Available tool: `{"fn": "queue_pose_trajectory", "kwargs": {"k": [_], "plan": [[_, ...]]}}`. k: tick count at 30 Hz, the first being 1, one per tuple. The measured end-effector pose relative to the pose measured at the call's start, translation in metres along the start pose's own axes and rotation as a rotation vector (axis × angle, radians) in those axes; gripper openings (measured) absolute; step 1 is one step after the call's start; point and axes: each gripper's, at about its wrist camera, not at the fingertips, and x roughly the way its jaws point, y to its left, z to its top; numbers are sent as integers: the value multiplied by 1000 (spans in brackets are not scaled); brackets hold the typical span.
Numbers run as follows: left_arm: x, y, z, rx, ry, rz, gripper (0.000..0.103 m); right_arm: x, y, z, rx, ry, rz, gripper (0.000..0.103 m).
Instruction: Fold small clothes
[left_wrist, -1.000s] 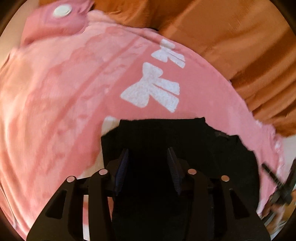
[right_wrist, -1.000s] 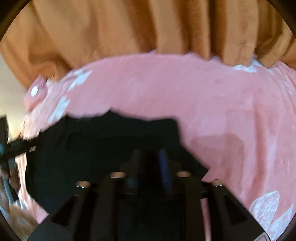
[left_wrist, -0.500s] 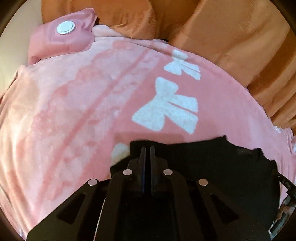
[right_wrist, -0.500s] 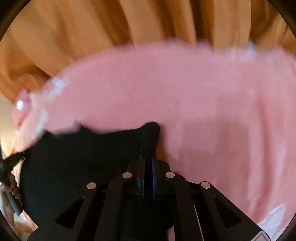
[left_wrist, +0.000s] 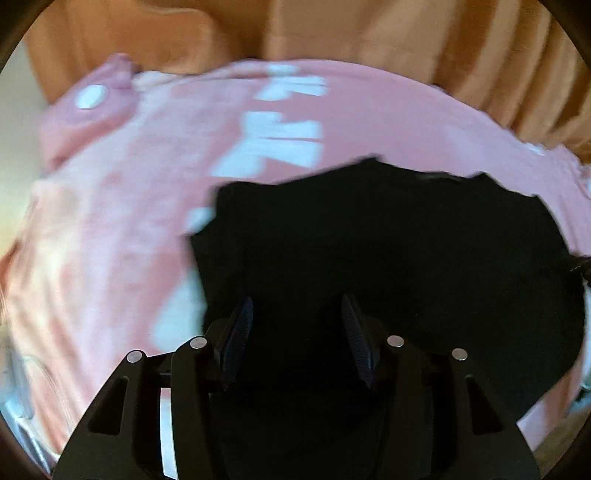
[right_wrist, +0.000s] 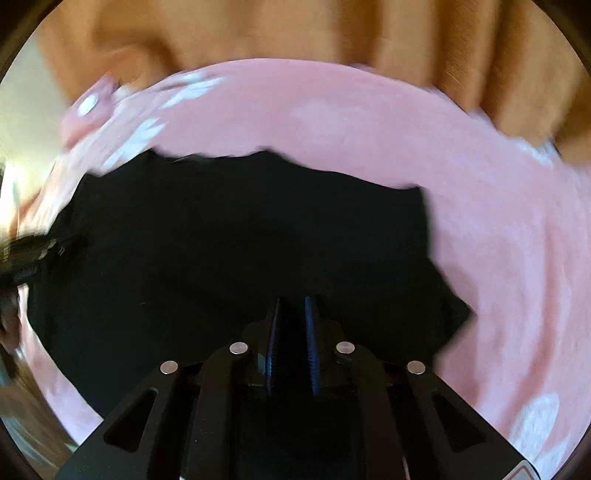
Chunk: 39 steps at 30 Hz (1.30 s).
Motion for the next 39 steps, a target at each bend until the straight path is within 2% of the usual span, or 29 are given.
{"fn": "queue_pose_trajectory", "kwargs": {"k": [1, 2, 3, 4, 5, 7, 8, 9, 10, 11, 13, 15, 17, 19, 20, 21, 22, 24, 25, 27, 28, 30, 34, 35, 36, 37, 38, 39], "plan": [[0, 10, -1, -43, 5, 45, 48, -7, -7, 2, 28, -16, -52, 5], [2, 13, -1, -66, 11, 44, 48, -18, -13, 2, 51, -48, -134, 14], [3, 14, 0, -86, 18, 27, 46, -24, -12, 3, 58, -67, -128, 14], [3, 8, 1, -82, 18, 33, 46, -29, -9, 3, 66, -83, -69, 14], [1, -1, 1, -53, 5, 50, 46, -32, 15, 5, 38, -90, 53, 14], [-2, -15, -2, 16, -18, 83, 46, -24, 71, 2, -105, -58, 161, 13], [-2, -18, -4, 45, -28, 100, 47, -18, 92, -2, -166, -40, 187, 13], [0, -15, -6, 65, -28, 108, 51, -12, 110, -7, -225, -20, 213, 7], [1, -5, -10, 68, -26, 102, 54, 0, 124, -15, -286, 6, 200, 5], [-1, 6, -12, 50, -25, 95, 63, 7, 124, -22, -308, 23, 171, 2], [-2, 38, -19, -11, -6, 79, 66, 10, 91, -28, -248, 44, 241, 0], [-5, 61, -27, -75, 21, 37, 71, 1, 50, -38, -166, 71, 209, 0], [-8, 68, -34, -94, 45, 42, 71, -6, 5, -52, -42, 113, 235, 0], [-18, 73, -38, -134, 54, 25, 69, -8, -22, -60, 12, 135, 168, 0], [-25, 75, -40, -163, 57, 8, 68, -13, -31, -65, 38, 129, 165, 0], [-32, 77, -42, -201, 53, -23, 68, -18, -33, -65, 70, 119, 156, 0], [-43, 79, -46, -256, 32, -88, 68, -22, -30, -65, 78, 103, 137, 0], [-52, 74, -56, -313, 14, -164, 77, -39, -2, -53, 18, 12, 95, 13], [-51, 66, -65, -331, 23, -184, 79, -46, 5, -47, -5, -20, 105, 13], [-40, 53, -79, -356, 69, -179, 80, -50, 42, -23, -54, -77, 183, 13], [-34, 50, -84, -370, 89, -167, 80, -48, 55, -18, -71, -84, 197, 13], [-34, 46, -87, -369, 46, -115, 81, -32, 84, -1, -117, -71, 214, 13], [-29, 43, -82, -390, 26, -68, 80, 21, 123, 21, -144, 12, 230, 13], [-29, 43, -81, -382, 21, -59, 72, 27, 123, 17, -147, 27, 222, 11], [-30, 45, -81, -379, 15, -57, 58, 39, 128, 18, -145, 42, 201, 8], [-31, 49, -79, -387, 3, -97, 50, 50, 129, 19, -143, 26, 195, 5], [-31, 52, -77, -396, 1, -158, 21, 53, 132, 21, -148, 7, 190, 0], [-33, 56, -77, -424, 5, -246, 9, 55, 132, 24, -144, 10, 192, 0]]}}
